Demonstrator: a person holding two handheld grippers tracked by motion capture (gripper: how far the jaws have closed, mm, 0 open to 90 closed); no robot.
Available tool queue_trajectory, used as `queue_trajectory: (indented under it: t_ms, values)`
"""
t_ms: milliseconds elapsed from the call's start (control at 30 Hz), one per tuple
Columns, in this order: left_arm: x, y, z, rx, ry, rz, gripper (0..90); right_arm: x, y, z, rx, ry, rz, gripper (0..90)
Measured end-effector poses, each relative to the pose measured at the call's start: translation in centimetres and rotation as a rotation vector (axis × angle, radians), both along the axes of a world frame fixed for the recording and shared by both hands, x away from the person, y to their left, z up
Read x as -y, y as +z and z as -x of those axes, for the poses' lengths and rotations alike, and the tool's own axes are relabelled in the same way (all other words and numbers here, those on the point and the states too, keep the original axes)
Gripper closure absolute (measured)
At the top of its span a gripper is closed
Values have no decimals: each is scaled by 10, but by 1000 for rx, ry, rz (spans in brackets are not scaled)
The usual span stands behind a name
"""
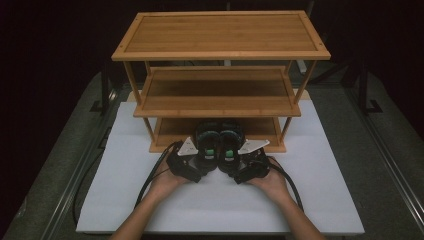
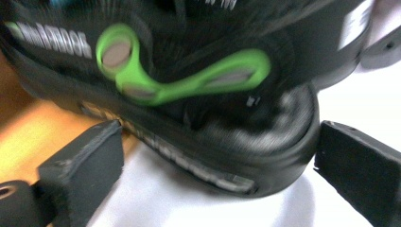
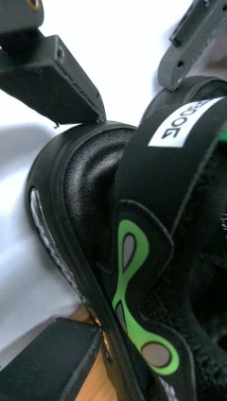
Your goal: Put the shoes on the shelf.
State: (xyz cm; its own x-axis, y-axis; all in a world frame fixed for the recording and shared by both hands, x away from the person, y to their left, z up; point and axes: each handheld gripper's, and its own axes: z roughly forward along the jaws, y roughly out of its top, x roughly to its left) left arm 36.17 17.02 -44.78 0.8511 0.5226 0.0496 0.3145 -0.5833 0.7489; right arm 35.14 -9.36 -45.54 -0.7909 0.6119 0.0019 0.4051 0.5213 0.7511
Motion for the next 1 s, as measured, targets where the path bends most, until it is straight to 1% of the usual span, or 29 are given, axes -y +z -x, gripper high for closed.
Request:
queue_trajectory:
  t_ms: [33,67,100,233,300,333,367,400,433,467,533,633,700,767,800,833,867,900,933,967,1000]
  values:
    - [-2,2,-3,-26,2,29,28,1,1,-3,-12,-2,-16,11]
    - [-3,3,-5,-37,-3,39,28,3,3,-7,-38,0,-35,11]
    - [-3,4,-7,-44,-4,45,27,3,4,-9,-48,1,-39,12]
    - [-5,5,-11,-61,-7,68,27,4,6,-11,-58,0,-56,11]
    - [-5,4,-13,-54,-4,68,27,5,6,-12,-58,0,-64,11]
    - [-5,4,-13,-32,-3,65,31,5,7,-12,-52,-5,-62,14]
    - [-5,5,-14,-27,1,97,42,4,7,-13,-26,-10,-45,26]
    - [-5,6,-15,-19,0,96,51,4,9,-15,-18,-9,-52,26]
    - [-4,7,-18,-6,3,69,60,4,10,-17,-23,-9,-72,28]
    - [-3,7,-20,-6,4,72,60,4,14,-21,-27,-8,-98,32]
    - [-3,6,-24,-8,3,72,58,1,15,-25,-18,-14,-79,26]
    - [-4,4,-31,-1,14,82,60,2,12,-34,-26,-22,-102,26]
    - [-3,4,-36,0,18,83,60,2,11,-38,-19,-25,-104,26]
    - [-3,5,-41,-1,19,68,60,1,11,-43,-22,-29,-94,26]
    - [-3,5,-44,1,18,55,61,0,11,-46,-17,-32,-91,26]
    - [-2,5,-47,1,24,55,62,0,11,-48,-14,-33,-92,26]
    - [-2,5,-49,-6,31,55,63,0,10,-51,-3,-35,-82,26]
    - [0,4,-51,-13,46,62,64,-1,10,-53,-9,-44,-89,26]
    - [-1,5,-54,-3,44,43,64,-1,9,-55,-3,-49,-86,26]
    - [-1,5,-57,-2,47,27,64,-2,9,-57,1,-56,-81,26]
    - [-1,5,-59,-1,47,20,64,-3,9,-58,-10,-72,-83,26]
